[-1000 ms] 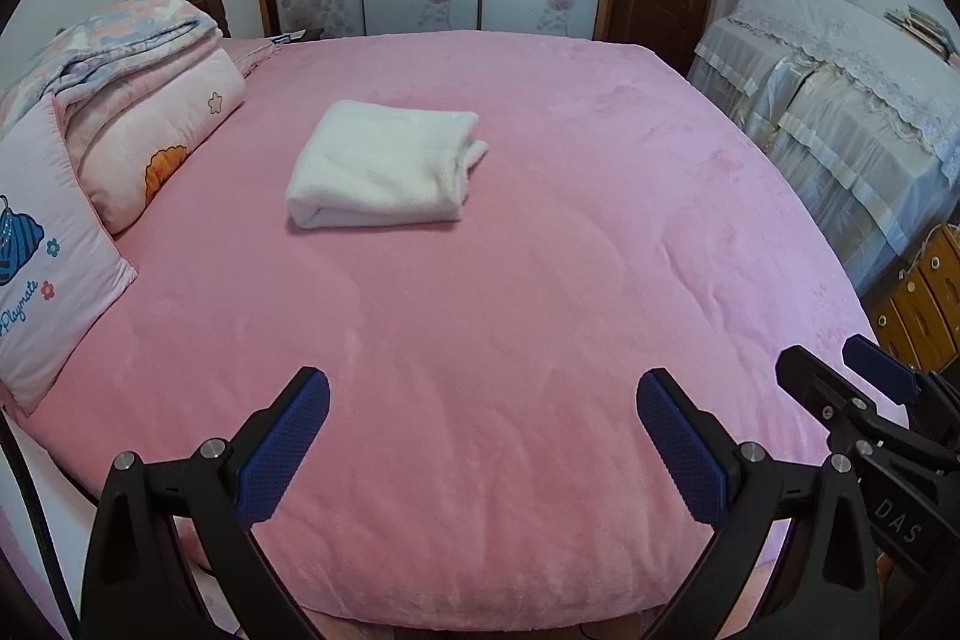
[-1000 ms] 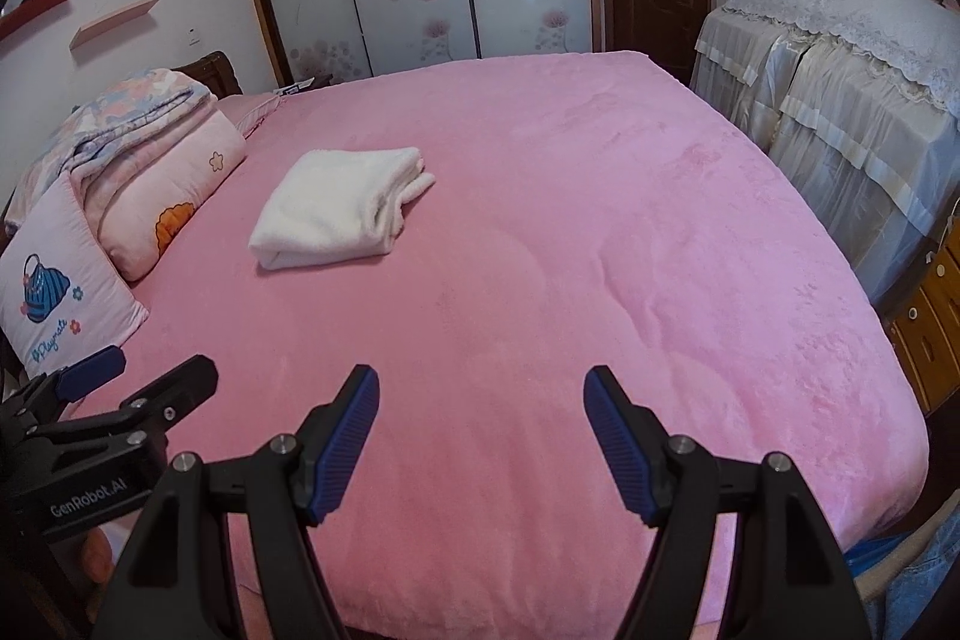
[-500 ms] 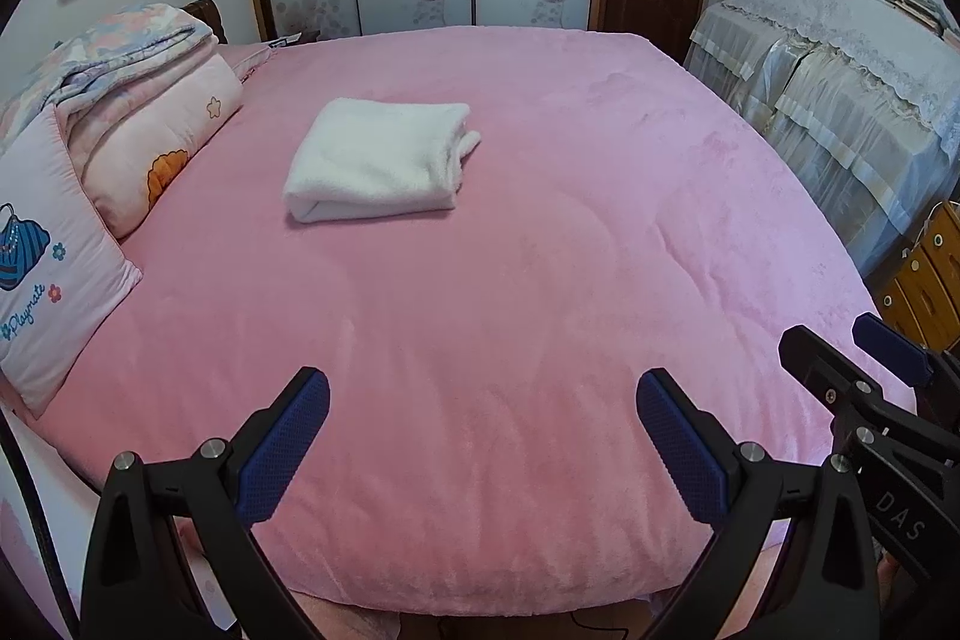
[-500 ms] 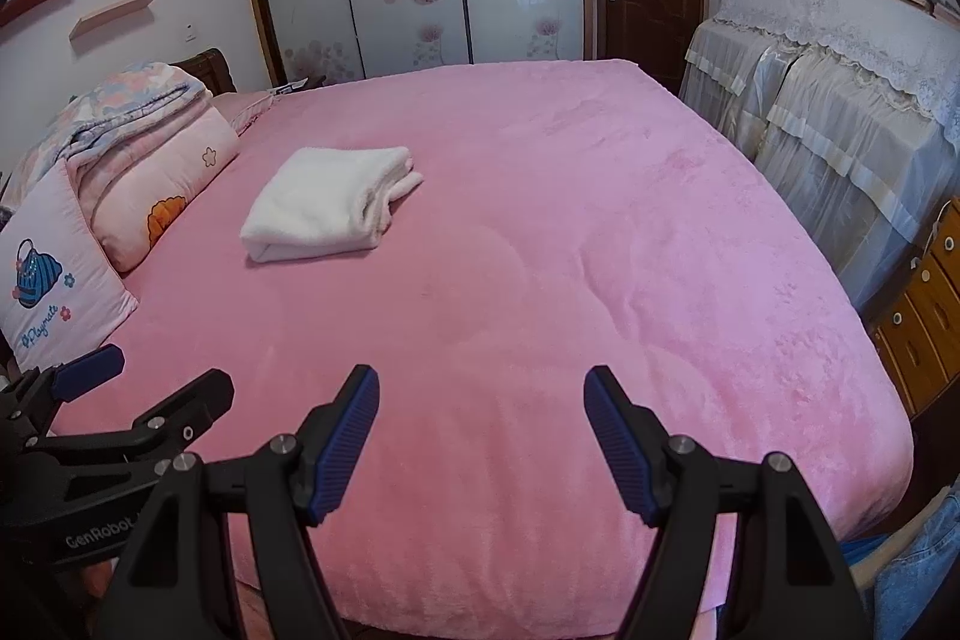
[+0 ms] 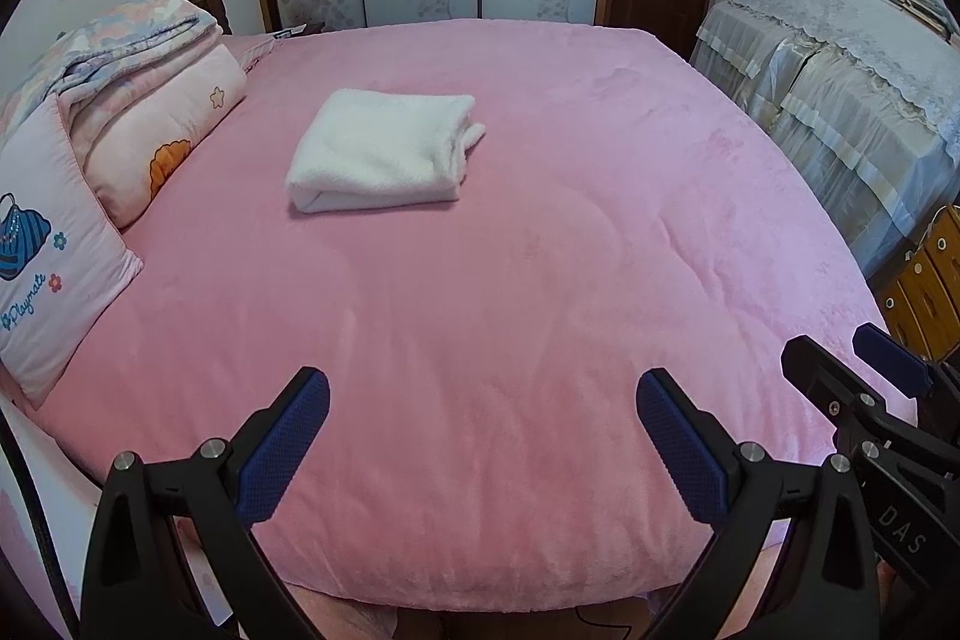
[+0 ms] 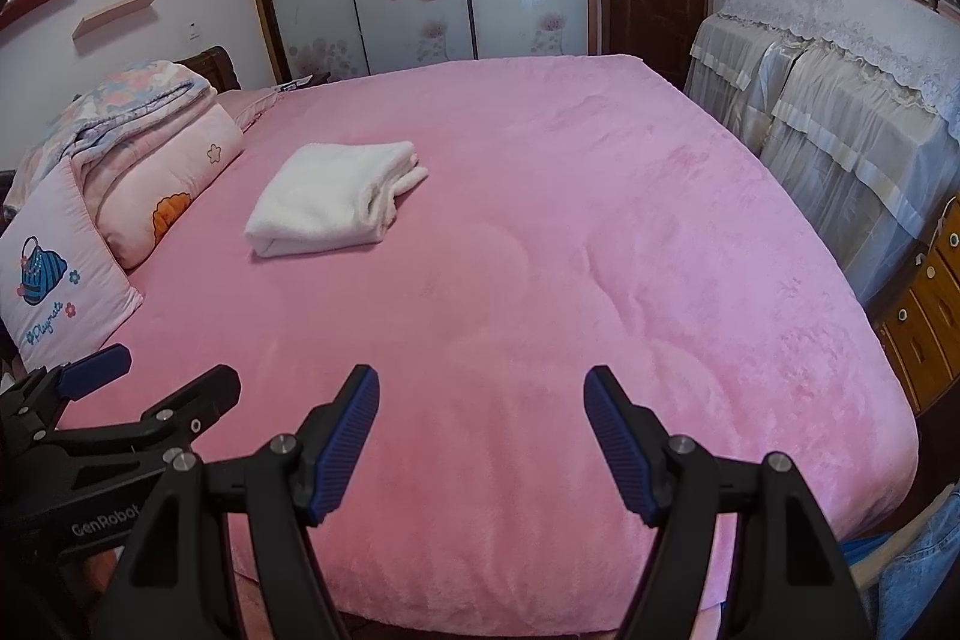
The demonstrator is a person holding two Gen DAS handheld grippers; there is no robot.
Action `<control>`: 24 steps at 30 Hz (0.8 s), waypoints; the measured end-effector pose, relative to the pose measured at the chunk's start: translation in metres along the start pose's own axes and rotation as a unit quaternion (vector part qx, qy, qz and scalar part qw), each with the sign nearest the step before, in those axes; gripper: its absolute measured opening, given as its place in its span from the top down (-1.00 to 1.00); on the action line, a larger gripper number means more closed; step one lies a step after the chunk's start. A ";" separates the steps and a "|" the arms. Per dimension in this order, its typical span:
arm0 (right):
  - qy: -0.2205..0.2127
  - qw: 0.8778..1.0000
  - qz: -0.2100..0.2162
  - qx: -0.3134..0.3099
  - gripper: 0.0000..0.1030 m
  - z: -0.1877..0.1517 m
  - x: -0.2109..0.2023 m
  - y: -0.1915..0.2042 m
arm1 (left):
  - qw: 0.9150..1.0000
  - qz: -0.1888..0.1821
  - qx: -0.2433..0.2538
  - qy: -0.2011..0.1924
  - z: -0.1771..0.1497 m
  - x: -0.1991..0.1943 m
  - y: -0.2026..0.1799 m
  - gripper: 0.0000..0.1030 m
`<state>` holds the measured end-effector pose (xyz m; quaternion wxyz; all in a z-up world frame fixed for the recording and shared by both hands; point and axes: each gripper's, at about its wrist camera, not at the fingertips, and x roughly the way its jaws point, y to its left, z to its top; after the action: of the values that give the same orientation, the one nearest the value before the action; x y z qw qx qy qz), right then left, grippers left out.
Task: Fold large clothes
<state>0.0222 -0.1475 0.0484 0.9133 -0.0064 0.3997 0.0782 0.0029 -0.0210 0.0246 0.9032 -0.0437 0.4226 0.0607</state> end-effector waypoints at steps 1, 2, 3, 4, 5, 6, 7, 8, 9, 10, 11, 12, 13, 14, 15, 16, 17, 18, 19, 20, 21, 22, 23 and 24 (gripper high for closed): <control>0.000 1.000 0.000 0.000 -0.38 0.000 0.000 0.000 | 1.000 0.000 0.000 0.000 0.000 0.000 0.000 -0.98; 0.000 1.000 0.001 0.000 -0.38 -0.001 0.000 0.000 | 1.000 0.001 -0.001 0.000 -0.001 0.000 -0.001 -0.98; 0.000 1.000 0.001 0.000 -0.38 -0.001 0.000 0.000 | 1.000 0.000 -0.001 0.001 -0.001 0.000 -0.001 -0.98; 0.000 1.000 0.001 0.000 -0.38 -0.001 0.000 0.000 | 1.000 0.000 -0.001 0.002 -0.001 0.000 -0.001 -0.98; 0.001 1.000 0.000 0.001 -0.38 -0.001 0.000 0.000 | 1.000 0.000 -0.001 0.003 -0.001 0.001 -0.001 -0.98; 0.001 1.000 0.001 0.001 -0.38 -0.001 0.000 0.000 | 1.000 0.000 -0.001 0.003 -0.001 0.001 -0.001 -0.97; 0.001 1.000 0.001 0.001 -0.38 -0.001 0.000 0.000 | 1.000 0.000 0.000 0.003 -0.001 0.001 -0.001 -0.97; 0.002 1.000 0.001 0.001 -0.38 -0.001 0.001 0.000 | 1.000 0.001 0.000 0.003 -0.001 0.001 -0.001 -0.97; 0.002 1.000 0.001 0.001 -0.38 -0.002 0.001 0.000 | 1.000 0.001 0.000 0.004 -0.001 0.001 0.000 -0.97; 0.002 1.000 0.001 0.001 -0.38 -0.001 0.001 -0.001 | 1.000 0.000 0.000 0.004 -0.001 0.001 0.000 -0.97; 0.002 1.000 0.001 0.001 -0.38 -0.001 0.001 -0.001 | 1.000 -0.001 -0.001 0.004 -0.001 0.002 0.000 -0.97; 0.002 1.000 0.001 0.001 -0.38 -0.001 0.001 -0.001 | 1.000 -0.001 -0.002 0.005 -0.001 0.002 0.000 -0.97; 0.002 1.000 0.001 0.001 -0.38 -0.001 0.001 -0.001 | 1.000 -0.002 -0.002 0.006 -0.001 0.002 0.001 -0.97; 0.002 1.000 0.001 0.000 -0.38 -0.001 0.001 -0.001 | 1.000 -0.002 -0.002 0.006 -0.001 0.002 0.001 -0.97; 0.002 1.000 0.001 0.000 -0.38 -0.002 0.001 -0.001 | 1.000 -0.002 -0.003 0.007 -0.002 0.002 0.002 -0.97; 0.002 1.000 0.001 0.000 -0.38 -0.002 0.001 -0.001 | 1.000 -0.002 -0.003 0.007 -0.002 0.003 0.002 -0.97; 0.003 1.000 0.002 0.001 -0.38 -0.001 0.001 0.000 | 1.000 -0.001 -0.003 0.007 -0.002 0.003 0.002 -0.97; 0.004 1.000 0.002 0.001 -0.38 -0.002 0.001 0.000 | 1.000 -0.001 -0.003 0.008 -0.002 0.003 0.003 -0.97; 0.005 1.000 0.003 0.002 -0.38 -0.002 0.002 0.000 | 1.000 0.000 -0.003 0.009 -0.002 0.004 0.003 -0.97; 0.006 1.000 0.004 0.002 -0.38 -0.003 0.002 -0.001 | 1.000 0.000 -0.003 0.009 -0.003 0.004 0.004 -0.97; 0.006 1.000 0.004 0.002 -0.38 -0.003 0.003 -0.001 | 1.000 0.000 -0.004 0.010 -0.003 0.004 0.004 -0.97; 0.007 1.000 0.005 0.002 -0.38 -0.003 0.003 -0.002 | 1.000 0.000 -0.004 0.011 -0.003 0.005 0.004 -0.97; 0.008 1.000 0.004 0.000 -0.38 -0.003 0.003 -0.001 | 1.000 0.000 -0.004 0.012 -0.003 0.005 0.005 -0.97; 0.008 1.000 0.004 -0.001 -0.38 -0.003 0.003 -0.002 | 1.000 -0.001 -0.004 0.014 -0.003 0.006 0.005 -0.97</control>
<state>0.0221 -0.1490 0.0441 0.9096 -0.0060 0.4073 0.0819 0.0043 -0.0161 0.0179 0.8973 -0.0489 0.4345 0.0612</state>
